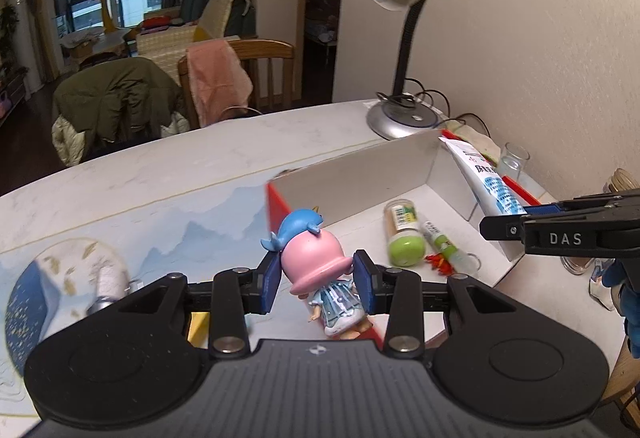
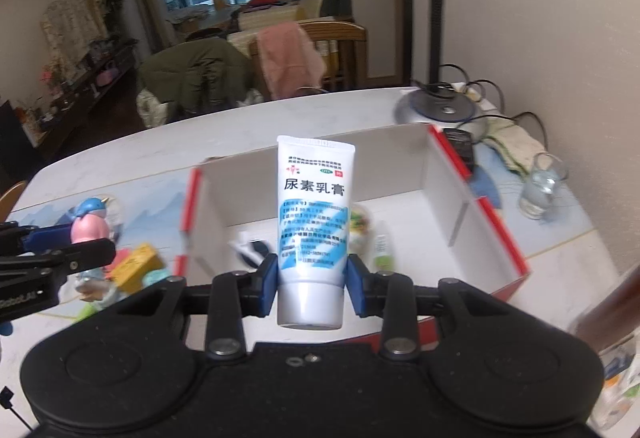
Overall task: Organize rigid objects
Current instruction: 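Carry the figurine with the left tool while the right tool carries the tube into the box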
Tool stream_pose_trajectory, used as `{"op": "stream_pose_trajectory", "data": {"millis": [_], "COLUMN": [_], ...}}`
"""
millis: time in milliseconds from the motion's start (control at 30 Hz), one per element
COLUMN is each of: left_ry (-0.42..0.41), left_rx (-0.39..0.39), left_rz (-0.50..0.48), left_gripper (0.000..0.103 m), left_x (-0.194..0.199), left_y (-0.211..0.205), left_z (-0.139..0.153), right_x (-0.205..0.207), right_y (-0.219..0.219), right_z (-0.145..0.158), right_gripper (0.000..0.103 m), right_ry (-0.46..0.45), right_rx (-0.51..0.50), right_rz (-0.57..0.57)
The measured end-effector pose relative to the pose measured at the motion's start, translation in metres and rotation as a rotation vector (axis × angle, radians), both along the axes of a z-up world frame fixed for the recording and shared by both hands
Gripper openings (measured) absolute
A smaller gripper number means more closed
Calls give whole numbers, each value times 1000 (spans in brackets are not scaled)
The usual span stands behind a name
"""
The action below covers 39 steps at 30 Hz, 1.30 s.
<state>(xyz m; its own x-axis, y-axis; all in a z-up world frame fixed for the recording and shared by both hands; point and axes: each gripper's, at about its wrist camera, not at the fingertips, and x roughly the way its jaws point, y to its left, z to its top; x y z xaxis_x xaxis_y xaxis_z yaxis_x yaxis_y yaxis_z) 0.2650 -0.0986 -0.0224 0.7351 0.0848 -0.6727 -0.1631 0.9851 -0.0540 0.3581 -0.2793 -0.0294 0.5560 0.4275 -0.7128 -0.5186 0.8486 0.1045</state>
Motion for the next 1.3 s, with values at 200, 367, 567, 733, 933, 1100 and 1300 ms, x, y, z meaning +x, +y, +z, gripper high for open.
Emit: {"op": "stream_pose_trajectory", "data": {"millis": [200, 367, 567, 733, 933, 1100, 1300], "left_ry": [28, 46, 97, 162, 237, 290, 363], "left_rx": [25, 61, 94, 106, 112, 120, 137], "left_rz": [-39, -73, -102, -111, -129, -145, -166], "left_gripper": [38, 38, 38, 38, 38, 38, 38], "left_x": [37, 68, 106, 133, 158, 174, 191], "left_y": [-22, -36, -43, -44, -45, -48, -52], "left_z": [-6, -12, -31, -51, -71, -85, -101], "right_x": [29, 48, 67, 78, 83, 87, 90], "right_y": [-19, -26, -24, -21, -14, -11, -7], "right_z": [-12, -22, -39, -51, -66, -76, -83], "right_gripper": [34, 34, 34, 34, 34, 34, 35], "right_ry": [14, 29, 55, 88, 119, 148, 172], "right_rx": [-20, -42, -82, -110, -155, -188, -209], "right_rz": [-39, -45, -37, -20, 18, 27, 46]}}
